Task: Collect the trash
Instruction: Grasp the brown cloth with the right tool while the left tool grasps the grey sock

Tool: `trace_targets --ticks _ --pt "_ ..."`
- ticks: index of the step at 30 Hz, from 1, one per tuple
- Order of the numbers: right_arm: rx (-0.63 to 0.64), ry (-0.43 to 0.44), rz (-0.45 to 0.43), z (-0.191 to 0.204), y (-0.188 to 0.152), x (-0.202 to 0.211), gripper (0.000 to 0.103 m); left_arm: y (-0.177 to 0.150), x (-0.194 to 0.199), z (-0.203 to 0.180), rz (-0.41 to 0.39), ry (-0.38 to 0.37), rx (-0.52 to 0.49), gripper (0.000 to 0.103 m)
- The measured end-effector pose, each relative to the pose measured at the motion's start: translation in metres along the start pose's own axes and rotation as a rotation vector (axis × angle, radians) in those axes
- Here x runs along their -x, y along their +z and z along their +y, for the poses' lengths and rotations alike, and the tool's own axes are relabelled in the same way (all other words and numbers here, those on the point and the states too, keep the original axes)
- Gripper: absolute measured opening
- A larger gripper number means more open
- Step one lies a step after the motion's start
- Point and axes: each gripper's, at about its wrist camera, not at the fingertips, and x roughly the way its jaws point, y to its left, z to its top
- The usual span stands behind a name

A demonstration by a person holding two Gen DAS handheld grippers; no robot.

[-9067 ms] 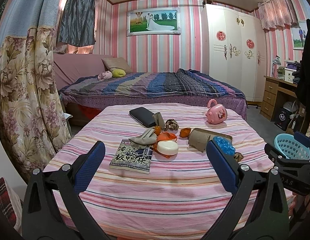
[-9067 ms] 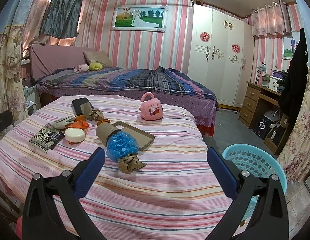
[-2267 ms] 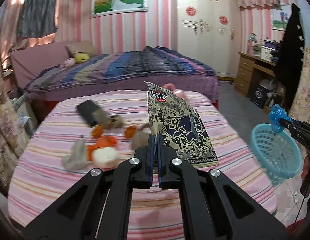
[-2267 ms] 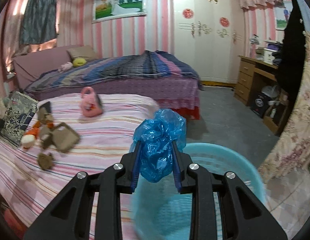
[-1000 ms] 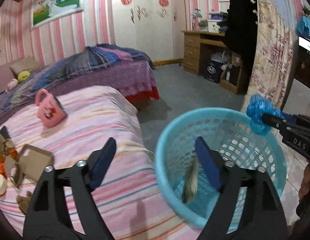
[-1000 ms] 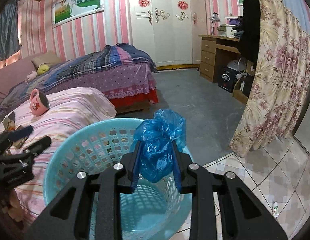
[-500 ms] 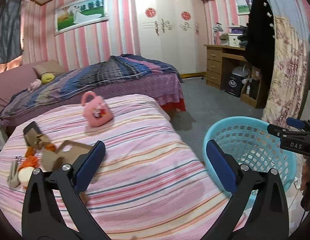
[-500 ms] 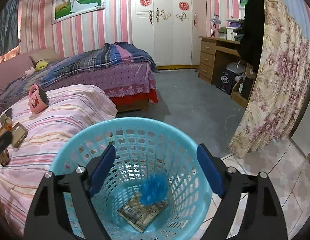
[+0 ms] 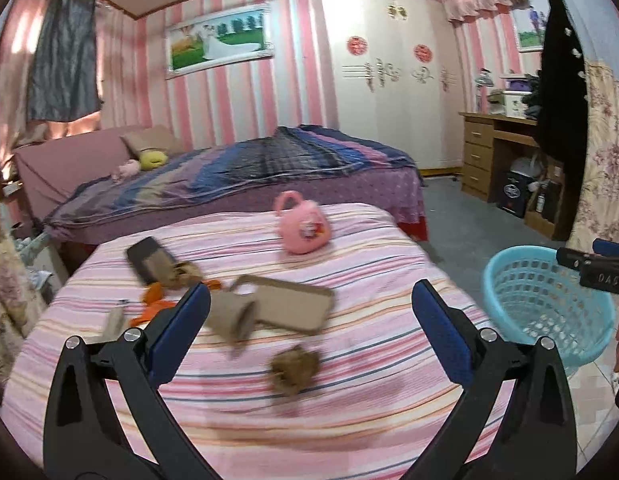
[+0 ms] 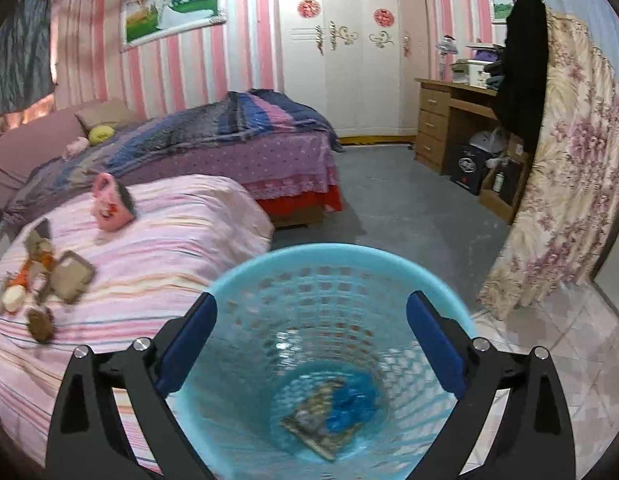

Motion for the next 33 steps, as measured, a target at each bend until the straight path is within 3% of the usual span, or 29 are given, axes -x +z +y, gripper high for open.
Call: trace_targets --ticks 17,25,33 --pt "0.202 0.173 0.013 0.161 -0.016 0.003 0.094 -0.048 0.016 0.164 0.083 0.201 0.148 0.098" --pt "0.28 0.264 0.033 0.222 -0.03 0.002 0.094 -0.06 0.01 0.208 0.111 0.255 0.177 0.098" --pt "0.344 0.322 0.115 0.271 -0.054 -0.014 0.094 -0.068 0.003 0.225 0.131 0.265 0.211 0.098"
